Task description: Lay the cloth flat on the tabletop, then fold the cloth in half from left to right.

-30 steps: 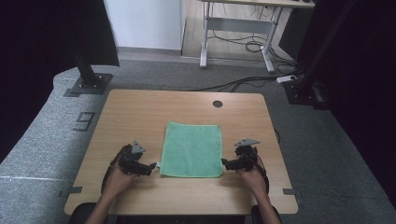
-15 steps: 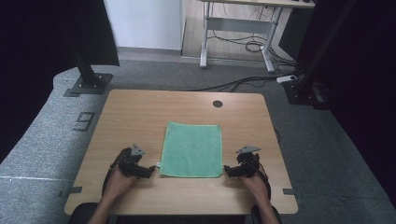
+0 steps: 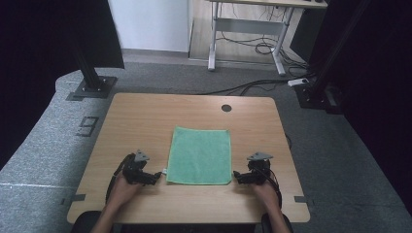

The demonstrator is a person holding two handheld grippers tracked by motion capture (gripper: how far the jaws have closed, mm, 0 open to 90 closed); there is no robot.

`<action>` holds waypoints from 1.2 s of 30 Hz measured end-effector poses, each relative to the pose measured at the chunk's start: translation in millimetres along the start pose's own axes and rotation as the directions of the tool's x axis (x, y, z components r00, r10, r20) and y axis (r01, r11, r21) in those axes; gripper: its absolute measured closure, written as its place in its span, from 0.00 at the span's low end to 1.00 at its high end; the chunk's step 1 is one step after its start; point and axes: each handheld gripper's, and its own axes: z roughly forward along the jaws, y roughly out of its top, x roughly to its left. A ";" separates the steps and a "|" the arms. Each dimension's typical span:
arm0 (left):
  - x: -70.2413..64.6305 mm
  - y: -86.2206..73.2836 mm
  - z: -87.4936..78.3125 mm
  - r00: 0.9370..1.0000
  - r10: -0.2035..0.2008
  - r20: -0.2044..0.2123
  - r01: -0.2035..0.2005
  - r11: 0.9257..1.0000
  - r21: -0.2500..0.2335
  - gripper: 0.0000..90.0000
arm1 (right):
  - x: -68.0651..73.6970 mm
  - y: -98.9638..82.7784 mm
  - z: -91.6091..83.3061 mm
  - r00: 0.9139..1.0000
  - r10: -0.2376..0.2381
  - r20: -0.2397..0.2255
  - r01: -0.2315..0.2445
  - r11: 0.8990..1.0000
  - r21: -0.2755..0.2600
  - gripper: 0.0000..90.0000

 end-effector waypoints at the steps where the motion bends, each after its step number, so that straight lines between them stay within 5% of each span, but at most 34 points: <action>1: 0.0 0.0 0.0 1.000 0.001 0.000 -0.001 1.000 0.000 0.00 | 0.1 0.1 0.1 1.000 0.002 0.002 -0.002 1.000 0.000 0.00; 22: 0.0 0.2 0.1 1.000 0.001 0.000 -0.001 1.000 0.000 0.00 | 1.8 2.7 -0.9 1.000 0.011 0.003 -0.011 1.000 0.025 0.00; 36: 0.3 7.0 1.9 1.000 -0.018 -0.020 0.019 0.999 0.031 0.00 | 32.1 15.9 -8.9 0.999 -0.027 -0.033 0.028 1.000 0.013 0.00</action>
